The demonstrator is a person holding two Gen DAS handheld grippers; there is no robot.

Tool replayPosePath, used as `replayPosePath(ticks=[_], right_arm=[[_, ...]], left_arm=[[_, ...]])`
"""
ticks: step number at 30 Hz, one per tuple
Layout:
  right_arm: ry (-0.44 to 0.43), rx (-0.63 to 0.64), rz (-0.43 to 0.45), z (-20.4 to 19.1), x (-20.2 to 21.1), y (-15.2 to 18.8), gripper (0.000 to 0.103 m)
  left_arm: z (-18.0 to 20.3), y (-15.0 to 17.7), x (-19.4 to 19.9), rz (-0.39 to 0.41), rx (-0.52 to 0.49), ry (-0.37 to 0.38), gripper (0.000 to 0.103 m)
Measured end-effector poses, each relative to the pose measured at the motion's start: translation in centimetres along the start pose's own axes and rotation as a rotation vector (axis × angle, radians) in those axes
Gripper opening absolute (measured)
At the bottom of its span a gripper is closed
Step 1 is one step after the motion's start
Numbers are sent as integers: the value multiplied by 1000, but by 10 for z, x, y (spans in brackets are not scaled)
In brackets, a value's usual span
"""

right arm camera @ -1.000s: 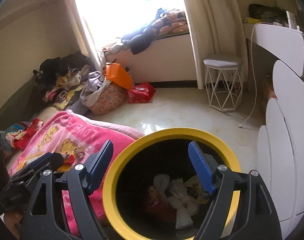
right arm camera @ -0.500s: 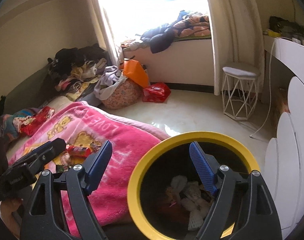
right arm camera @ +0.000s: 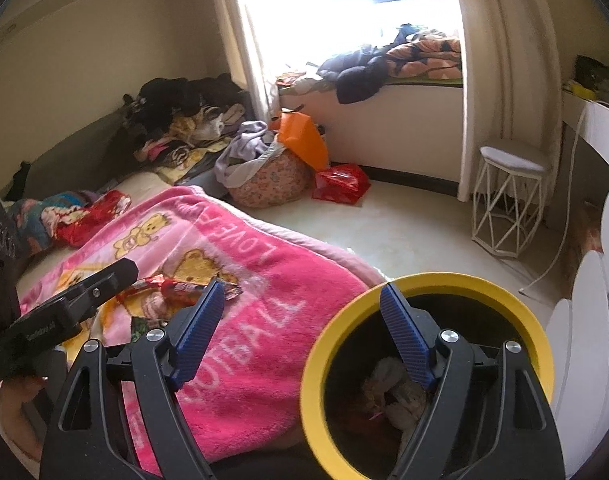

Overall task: Collect trash
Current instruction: 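Move both tools back over the remaining snacks on the blanket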

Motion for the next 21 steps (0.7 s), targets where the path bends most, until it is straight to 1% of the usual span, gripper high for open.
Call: replayPosePath(ticks=[6, 11, 14, 18, 21], right_arm=[[-53, 33, -12, -23, -15, -4, 78], [-137, 37, -28, -45, -31, -6, 78], [-180, 36, -43, -57, -41, -8, 77], [-223, 58, -72, -74, -57, -6, 72], [-253, 93, -94, -88, -68, -2, 72]], left_arm=[[-30, -1, 5, 2, 28, -50, 92], [-60, 4, 10, -10, 56, -107, 92], [-75, 8, 13, -18, 71, -128, 92], [-96, 13, 16, -27, 82, -157, 92], [-106, 17, 16, -39, 88, -175, 92]])
Point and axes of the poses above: each gripper's, at about its wrist camera, not at the fingertips, and x roughly against the way its jaws point, z to its right, y to its underside, the point moved 8 cm from there along -x, roughly the way its jaws point, and after that the axes turned 11 degrees about z, right-handed, at the moved point
